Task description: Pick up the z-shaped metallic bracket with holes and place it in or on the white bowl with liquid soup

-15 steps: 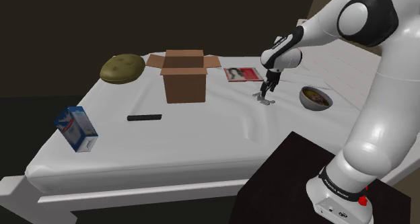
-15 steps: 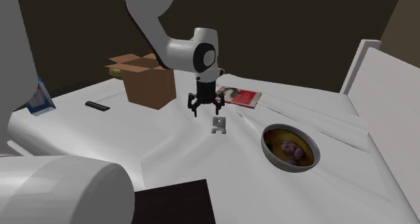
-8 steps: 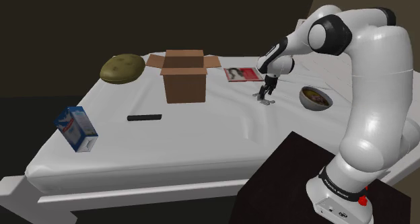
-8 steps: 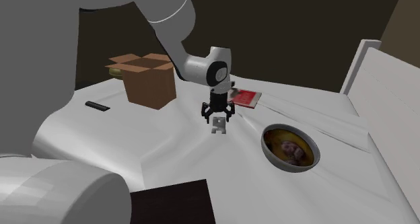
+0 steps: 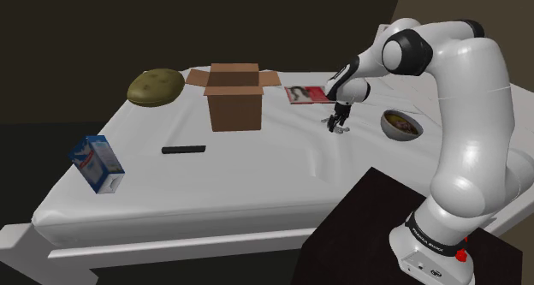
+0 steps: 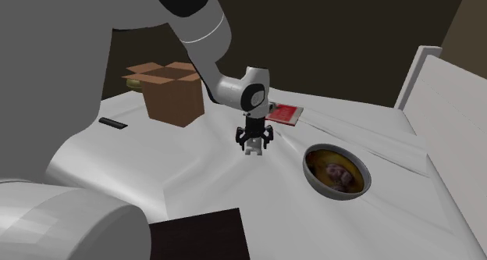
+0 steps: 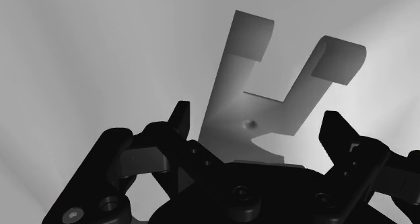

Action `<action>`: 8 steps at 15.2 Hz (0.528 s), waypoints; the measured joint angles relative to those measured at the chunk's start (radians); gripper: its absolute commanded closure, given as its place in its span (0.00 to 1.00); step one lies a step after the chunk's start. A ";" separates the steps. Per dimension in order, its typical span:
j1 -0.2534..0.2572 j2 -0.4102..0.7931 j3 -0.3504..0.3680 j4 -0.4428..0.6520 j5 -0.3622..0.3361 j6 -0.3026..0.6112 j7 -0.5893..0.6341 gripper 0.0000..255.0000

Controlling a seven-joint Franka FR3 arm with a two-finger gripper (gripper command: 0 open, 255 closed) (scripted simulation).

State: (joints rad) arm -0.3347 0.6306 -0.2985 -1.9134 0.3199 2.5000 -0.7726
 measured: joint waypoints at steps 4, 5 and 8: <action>-0.004 0.016 0.006 0.003 0.006 0.013 -0.004 0.00; -0.004 0.017 0.006 0.004 0.007 0.013 -0.004 0.00; -0.005 0.017 0.006 0.004 0.007 0.013 -0.004 1.00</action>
